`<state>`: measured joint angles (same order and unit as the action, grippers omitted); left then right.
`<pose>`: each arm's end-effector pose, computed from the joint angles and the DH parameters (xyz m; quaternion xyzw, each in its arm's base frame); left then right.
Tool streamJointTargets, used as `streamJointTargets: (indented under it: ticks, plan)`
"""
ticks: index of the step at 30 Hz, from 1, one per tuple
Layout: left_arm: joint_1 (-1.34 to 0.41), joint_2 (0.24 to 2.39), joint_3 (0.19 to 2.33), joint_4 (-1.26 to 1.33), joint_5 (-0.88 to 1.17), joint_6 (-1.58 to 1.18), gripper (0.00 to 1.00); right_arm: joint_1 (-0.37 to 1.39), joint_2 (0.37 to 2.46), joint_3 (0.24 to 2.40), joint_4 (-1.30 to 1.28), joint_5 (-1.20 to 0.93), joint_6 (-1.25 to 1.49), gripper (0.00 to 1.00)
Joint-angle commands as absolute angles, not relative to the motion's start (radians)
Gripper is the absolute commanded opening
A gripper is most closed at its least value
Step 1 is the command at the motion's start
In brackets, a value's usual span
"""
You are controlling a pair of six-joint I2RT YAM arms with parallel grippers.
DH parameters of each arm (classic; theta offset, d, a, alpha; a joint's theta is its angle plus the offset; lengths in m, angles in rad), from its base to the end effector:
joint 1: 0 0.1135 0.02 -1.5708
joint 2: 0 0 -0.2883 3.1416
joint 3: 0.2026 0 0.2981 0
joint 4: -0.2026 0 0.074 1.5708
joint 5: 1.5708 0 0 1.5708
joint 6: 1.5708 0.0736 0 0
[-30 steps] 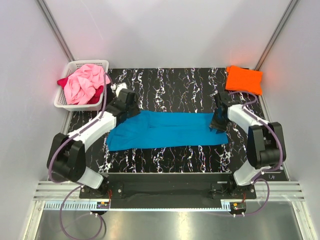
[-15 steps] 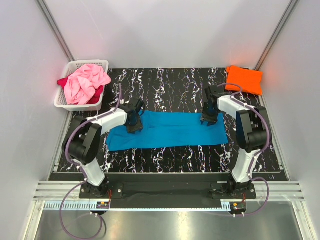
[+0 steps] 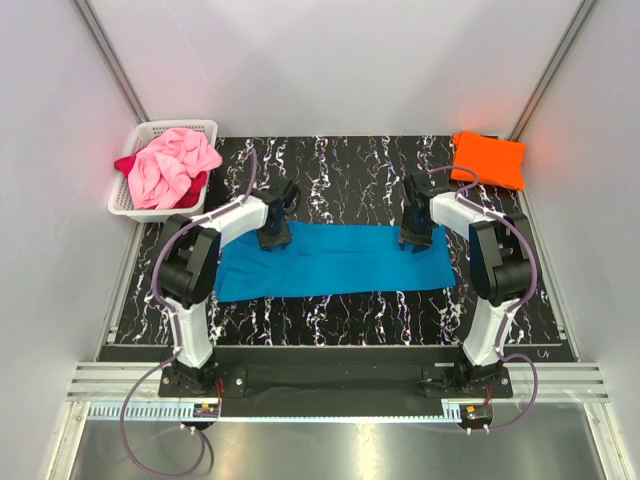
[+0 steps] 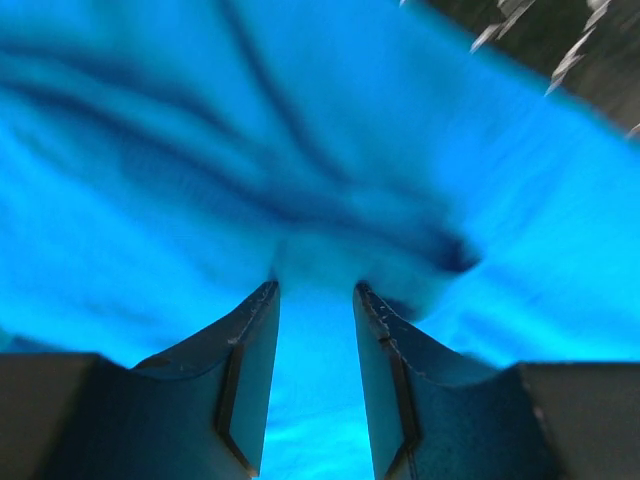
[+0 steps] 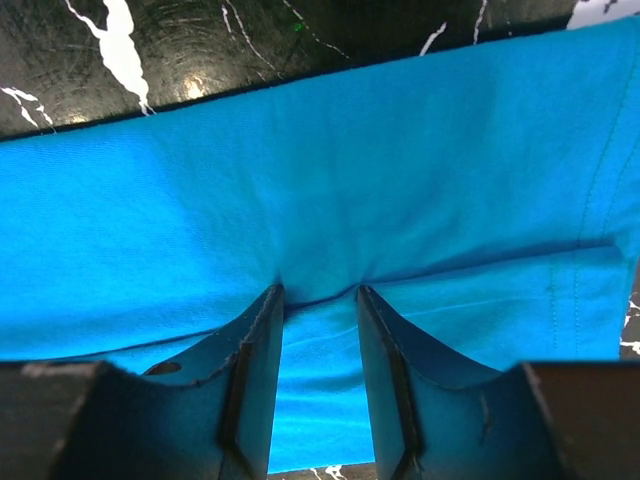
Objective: Fold and stack the t-shirts
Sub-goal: Fold the tshirt
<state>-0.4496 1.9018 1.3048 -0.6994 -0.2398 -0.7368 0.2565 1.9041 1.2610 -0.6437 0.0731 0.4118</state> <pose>0.3934 -0.1704 0.1316 -0.1569 0.9710 0.0223 0.1788 0.4127 0.1027 0.1173 0.0819 0.9859 0.0122 0.1455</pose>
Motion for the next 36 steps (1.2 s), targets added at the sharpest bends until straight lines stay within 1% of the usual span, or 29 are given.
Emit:
streamJointTargets:
  ticks: [1,9,17,23,28,30,33,36]
  plan:
    - [-0.422,1.959,1.426,-0.732,-0.267,-0.709,0.41,0.271,1.921,1.198,-0.701,0.106,0.446,0.42]
    - [-0.356,2.068,1.587,-0.764,-0.221,-0.687,0.42,0.27,1.862,1.173,-0.765,0.149,0.476,0.41]
    - [-0.336,2.17,1.672,-0.773,-0.172,-0.683,0.42,0.276,1.827,1.169,-0.813,0.158,0.511,0.4]
    - [-0.33,2.308,1.86,-0.775,-0.081,-0.622,0.43,0.294,1.769,1.132,-0.836,0.141,0.554,0.39]
    - [-0.328,2.466,2.109,-0.773,0.061,-0.575,0.43,0.344,1.721,1.098,-0.838,0.092,0.603,0.39]
    - [-0.325,2.509,2.21,-0.77,0.089,-0.575,0.44,0.365,1.706,1.086,-0.841,0.069,0.621,0.38]
    - [-0.315,2.569,2.302,-0.752,0.167,-0.597,0.45,0.411,1.695,1.085,-0.845,0.042,0.653,0.38]
    - [-0.295,2.562,2.281,-0.675,0.212,-0.626,0.46,0.452,1.69,1.1,-0.859,0.049,0.676,0.37]
